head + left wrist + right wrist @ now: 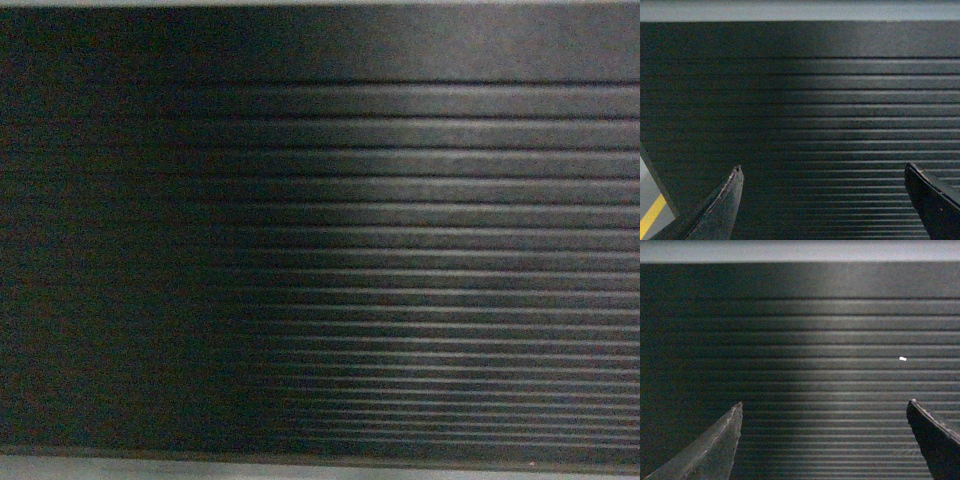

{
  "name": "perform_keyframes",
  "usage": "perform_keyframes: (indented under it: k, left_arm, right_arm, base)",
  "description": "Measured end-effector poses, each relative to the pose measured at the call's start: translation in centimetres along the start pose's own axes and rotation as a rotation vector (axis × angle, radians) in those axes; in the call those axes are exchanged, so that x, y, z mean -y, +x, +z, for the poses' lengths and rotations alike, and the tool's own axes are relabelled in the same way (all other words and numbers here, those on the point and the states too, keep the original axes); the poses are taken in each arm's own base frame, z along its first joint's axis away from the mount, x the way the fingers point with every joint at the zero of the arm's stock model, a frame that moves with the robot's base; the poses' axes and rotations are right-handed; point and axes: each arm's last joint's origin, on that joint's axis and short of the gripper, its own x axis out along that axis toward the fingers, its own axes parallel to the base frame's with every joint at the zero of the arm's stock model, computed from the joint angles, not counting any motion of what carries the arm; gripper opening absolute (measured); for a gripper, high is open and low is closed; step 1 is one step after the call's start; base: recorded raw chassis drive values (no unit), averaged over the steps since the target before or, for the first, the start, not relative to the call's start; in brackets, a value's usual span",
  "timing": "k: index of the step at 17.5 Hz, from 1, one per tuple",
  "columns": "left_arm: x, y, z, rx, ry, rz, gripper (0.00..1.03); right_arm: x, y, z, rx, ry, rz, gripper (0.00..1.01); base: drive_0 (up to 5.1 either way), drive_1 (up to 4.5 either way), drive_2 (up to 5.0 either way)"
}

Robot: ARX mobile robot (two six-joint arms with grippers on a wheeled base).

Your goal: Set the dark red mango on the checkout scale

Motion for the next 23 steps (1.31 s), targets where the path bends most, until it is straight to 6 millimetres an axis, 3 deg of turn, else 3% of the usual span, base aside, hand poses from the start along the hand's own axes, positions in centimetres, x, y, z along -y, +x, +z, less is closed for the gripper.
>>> perform_keyframes:
  k: [23]
  left_arm:
    - [0.00,0.00,-0.02,-0.002,0.003,0.000,0.98]
  right_arm:
    - [0.00,0.00,-0.02,-0.002,0.000,0.000,0.98]
  base:
    - [0.0,0.00,0.0]
